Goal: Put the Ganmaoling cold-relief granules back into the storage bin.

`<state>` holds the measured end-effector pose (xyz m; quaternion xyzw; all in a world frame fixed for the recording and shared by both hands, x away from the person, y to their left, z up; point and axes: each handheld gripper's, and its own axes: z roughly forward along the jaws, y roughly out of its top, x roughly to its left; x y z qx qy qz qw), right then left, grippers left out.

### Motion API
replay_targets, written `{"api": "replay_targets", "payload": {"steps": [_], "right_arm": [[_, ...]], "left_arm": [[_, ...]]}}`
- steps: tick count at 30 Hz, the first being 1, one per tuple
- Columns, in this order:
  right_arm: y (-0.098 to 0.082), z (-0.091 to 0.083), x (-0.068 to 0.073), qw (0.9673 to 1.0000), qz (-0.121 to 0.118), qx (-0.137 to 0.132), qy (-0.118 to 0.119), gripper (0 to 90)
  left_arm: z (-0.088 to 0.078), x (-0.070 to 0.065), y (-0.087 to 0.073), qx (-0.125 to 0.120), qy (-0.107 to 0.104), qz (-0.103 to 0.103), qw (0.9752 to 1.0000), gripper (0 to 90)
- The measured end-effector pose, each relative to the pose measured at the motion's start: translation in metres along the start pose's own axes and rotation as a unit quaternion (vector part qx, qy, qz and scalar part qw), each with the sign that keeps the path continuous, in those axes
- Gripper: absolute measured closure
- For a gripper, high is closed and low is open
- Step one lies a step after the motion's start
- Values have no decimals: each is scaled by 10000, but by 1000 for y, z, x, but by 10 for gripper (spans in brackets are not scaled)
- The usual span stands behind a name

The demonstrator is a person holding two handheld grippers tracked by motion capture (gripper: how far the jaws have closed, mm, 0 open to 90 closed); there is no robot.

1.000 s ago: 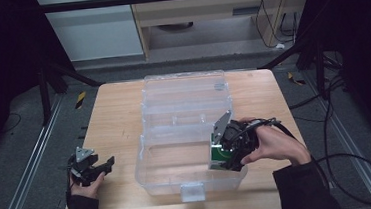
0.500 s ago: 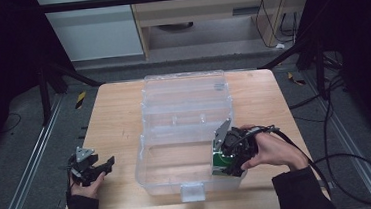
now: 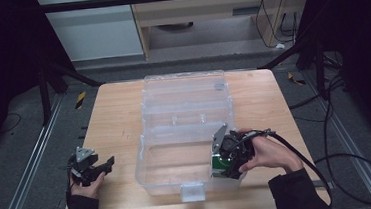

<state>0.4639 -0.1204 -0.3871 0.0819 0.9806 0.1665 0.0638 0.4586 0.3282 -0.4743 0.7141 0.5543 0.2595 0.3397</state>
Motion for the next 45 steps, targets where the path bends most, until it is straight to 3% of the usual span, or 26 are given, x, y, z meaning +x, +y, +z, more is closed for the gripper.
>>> {"api": "replay_targets", "payload": {"steps": [4,15,16,22,26,28,29,31,32,36,37,38,40,41,42,44,45], "right_arm": [[-4,5,-1,10000,-5,-93,-25,146],[-4,15,-3,9999,-26,103,-78,131],[-6,11,-5,9999,100,-32,-93,138],[-11,-1,-4,9995,191,-182,-188,140],[-16,-12,-3,9978,354,-461,-313,128],[-23,-23,-5,9939,648,-770,-452,112],[-23,-23,-5,9939,648,-770,-452,112],[-29,-31,-6,9896,845,-1007,-580,85],[-38,-37,-6,9843,1061,-1238,-682,79],[-57,-46,-4,9725,1387,-1622,-930,63],[-57,-46,-4,9725,1387,-1622,-930,63],[-66,-48,-3,9670,1538,-1767,-1004,56],[-76,-49,-2,9611,1687,-1896,-1093,43],[-76,-49,-2,9611,1687,-1896,-1093,43],[-85,-48,-2,9539,1876,-2019,-1191,38],[-93,-47,-1,9457,2077,-2141,-1287,36],[-93,-47,-1,9457,2077,-2141,-1287,36]], "left_arm": [[0,0,0,0,1,-6,10000,337],[1,0,0,14,-8,8,10000,337],[0,0,0,8,-8,12,10000,337],[1,-1,0,21,-2,24,10000,337],[0,-1,0,4,-5,14,10000,337],[0,0,0,3,-5,12,10000,337],[0,0,0,11,-5,13,10000,337],[0,0,0,12,-3,13,10000,337],[0,0,0,9,-2,13,10000,337],[0,-1,0,6,2,15,10000,337],[0,-1,0,5,3,18,10000,337],[0,-1,0,1,0,17,10000,337],[1,-1,0,3,-1,22,10000,337],[1,-1,0,3,-4,25,10000,337],[1,-2,0,3,-5,23,10000,337],[1,-2,0,-1,-6,22,10000,337],[1,-2,0,-4,-6,20,10000,337]]}}
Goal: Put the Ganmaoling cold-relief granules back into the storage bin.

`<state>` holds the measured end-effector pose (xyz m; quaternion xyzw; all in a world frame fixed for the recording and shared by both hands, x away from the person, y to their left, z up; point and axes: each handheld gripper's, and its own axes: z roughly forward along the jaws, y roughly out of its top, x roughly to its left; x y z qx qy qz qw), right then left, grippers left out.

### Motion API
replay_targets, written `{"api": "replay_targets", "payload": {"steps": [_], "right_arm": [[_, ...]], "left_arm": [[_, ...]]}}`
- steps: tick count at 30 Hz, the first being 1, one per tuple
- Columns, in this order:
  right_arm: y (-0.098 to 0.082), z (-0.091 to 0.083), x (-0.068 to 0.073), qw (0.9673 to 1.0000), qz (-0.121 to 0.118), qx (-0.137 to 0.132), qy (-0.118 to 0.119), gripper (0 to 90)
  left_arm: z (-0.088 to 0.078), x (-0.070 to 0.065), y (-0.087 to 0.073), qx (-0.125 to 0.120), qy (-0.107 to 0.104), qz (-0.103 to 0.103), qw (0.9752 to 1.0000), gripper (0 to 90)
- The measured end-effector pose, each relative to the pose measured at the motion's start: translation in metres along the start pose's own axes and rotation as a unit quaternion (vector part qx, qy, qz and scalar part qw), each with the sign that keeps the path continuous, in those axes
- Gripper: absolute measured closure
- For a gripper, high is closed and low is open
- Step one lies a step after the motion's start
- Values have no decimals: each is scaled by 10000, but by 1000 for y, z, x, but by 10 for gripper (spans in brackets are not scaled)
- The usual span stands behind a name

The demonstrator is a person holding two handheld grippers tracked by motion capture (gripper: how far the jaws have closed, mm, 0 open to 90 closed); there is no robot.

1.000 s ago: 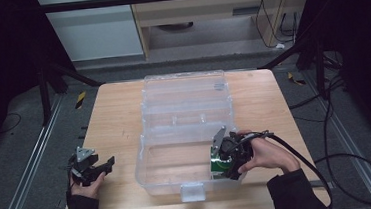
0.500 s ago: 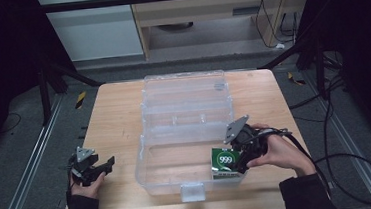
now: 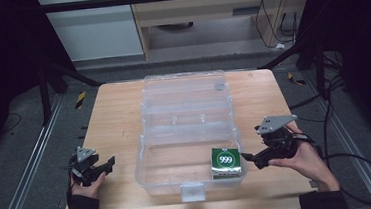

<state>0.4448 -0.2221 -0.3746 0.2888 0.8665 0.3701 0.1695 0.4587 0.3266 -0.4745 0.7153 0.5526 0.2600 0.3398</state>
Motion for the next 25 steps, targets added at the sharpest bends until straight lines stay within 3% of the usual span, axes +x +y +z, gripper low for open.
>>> {"api": "replay_targets", "payload": {"steps": [2,4,5,7,8,12,13,14,15,17,22,23,25], "right_arm": [[-11,-1,-5,9993,256,-201,-170,30],[-14,-1,-6,9987,356,-269,-250,29],[-21,0,-9,9967,578,-419,-394,28],[-25,0,-11,9953,689,-487,-483,27],[-33,1,-15,9918,907,-609,-664,27],[-47,4,-25,9842,1193,-676,-1123,29],[-47,4,-25,9842,1193,-676,-1123,29],[-54,6,-29,9797,1369,-749,-1260,29],[-58,8,-31,9774,1455,-774,-1325,28],[-65,11,-35,9741,1563,-796,-1428,25],[-80,17,-40,9698,1690,-733,-1599,27],[-88,19,-44,9655,1801,-688,-1753,29],[-94,20,-47,9601,2009,-668,-1828,29]], "left_arm": [[0,0,0,-8,-2,1,10000,337],[0,0,0,-16,-5,10,10000,337],[0,0,0,-24,-3,8,10000,338],[-1,0,0,-35,1,4,10000,338],[-1,0,0,-40,2,3,10000,339],[-2,1,0,-69,21,9,10000,353],[-2,1,0,-69,21,9,10000,355],[-2,1,0,-76,25,4,10000,359],[-2,1,0,-93,28,3,10000,362],[-2,1,0,-90,30,4,10000,369],[0,1,0,-71,35,13,10000,378],[0,2,0,-74,33,7,10000,378],[0,2,-1,-71,33,5,10000,378]]}}
